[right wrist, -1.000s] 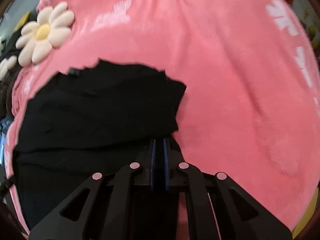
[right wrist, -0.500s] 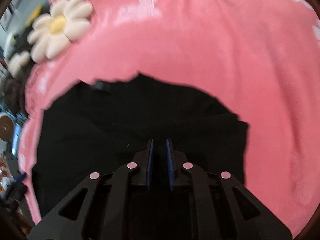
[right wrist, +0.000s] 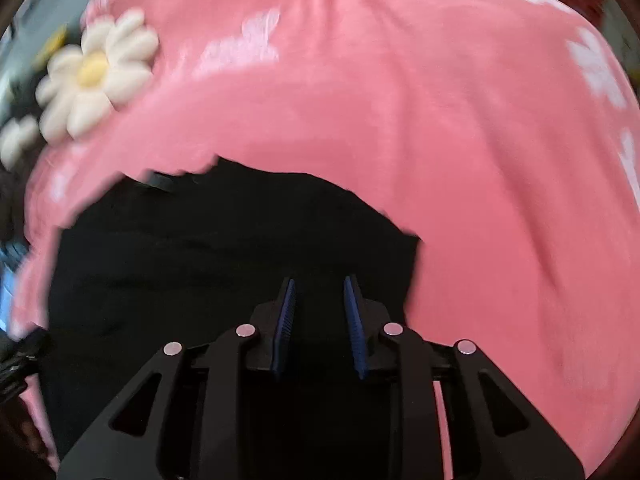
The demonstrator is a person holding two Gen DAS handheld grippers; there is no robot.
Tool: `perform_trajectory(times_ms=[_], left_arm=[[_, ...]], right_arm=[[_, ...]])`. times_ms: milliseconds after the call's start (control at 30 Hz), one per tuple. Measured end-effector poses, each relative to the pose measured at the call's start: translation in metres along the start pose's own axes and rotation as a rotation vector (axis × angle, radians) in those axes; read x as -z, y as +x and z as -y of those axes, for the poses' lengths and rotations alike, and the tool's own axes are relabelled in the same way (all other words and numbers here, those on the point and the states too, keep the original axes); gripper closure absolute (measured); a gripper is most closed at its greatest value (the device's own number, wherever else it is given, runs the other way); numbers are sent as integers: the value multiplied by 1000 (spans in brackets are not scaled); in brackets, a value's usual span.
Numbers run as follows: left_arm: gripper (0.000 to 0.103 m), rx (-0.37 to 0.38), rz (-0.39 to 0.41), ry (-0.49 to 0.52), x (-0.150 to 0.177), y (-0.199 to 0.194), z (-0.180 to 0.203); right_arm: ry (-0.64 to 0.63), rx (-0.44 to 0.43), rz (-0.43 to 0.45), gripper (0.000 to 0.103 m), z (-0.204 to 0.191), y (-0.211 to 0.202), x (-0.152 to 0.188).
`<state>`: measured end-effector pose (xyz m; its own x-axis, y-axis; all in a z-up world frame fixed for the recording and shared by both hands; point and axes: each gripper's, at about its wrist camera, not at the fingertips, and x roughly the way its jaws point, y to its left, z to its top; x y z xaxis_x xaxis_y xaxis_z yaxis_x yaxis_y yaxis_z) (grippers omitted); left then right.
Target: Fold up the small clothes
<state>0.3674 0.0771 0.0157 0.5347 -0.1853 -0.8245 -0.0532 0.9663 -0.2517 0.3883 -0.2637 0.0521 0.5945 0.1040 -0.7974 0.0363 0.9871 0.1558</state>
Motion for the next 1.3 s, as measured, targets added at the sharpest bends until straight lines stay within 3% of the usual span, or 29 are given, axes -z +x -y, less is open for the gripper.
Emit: perform_trajectory(times_ms=[33,100,200,300,367,467,600,667,733,767,800,833,867,900,933,1133,1300], left_arm=[[25,6,11,-7,11,-15,-9],[25,-1,9,6,40,-42,-27],[25,4,-34,-8,85,-68,-49],[25,47,-89,-103,139,-92,-69],[25,90,-135,-196,171,-99,-80],[24,109,-126,-300,207,-110,-88],[24,60,-85,-249,225,-116,-73],[24,30,-73,-211,229,-116,-65],[27,33,-65,-186,232,-117,-64],[27,48,-61,-187,232,-117,-65],[39,81,-55,-204,233,-120,-69],[55,106,-58,-223,232,-120,-73],[65,127,-65,-245,233,-121,-77],[93,159,-84,-279,235,-120,-84],[100,185,-106,-303,236,-116,-84],[100,200,-73,-277,232,-138,-71],[100,258,-34,-319,239,-179,-78]], right_arm=[[-10,10,17,56,5,-22,15],[-47,49,31,38,14,-69,60],[-55,71,-33,32,26,-113,136],[-18,90,-135,31,40,-140,207],[28,96,-178,31,39,-141,234],[138,47,-233,30,47,-136,263],[190,-19,-258,27,43,-121,275],[171,-8,-240,17,35,-113,277],[140,3,-218,18,28,-113,279],[130,-11,-203,24,25,-116,279],[135,-23,-196,40,27,-116,277],[148,-43,-193,59,30,-119,279],[168,-65,-191,71,34,-123,282],[201,-102,-199,93,40,-124,284],[225,-125,-202,96,44,-126,286],[222,-165,-163,98,40,-149,287],[323,-262,-122,99,53,-185,286]])
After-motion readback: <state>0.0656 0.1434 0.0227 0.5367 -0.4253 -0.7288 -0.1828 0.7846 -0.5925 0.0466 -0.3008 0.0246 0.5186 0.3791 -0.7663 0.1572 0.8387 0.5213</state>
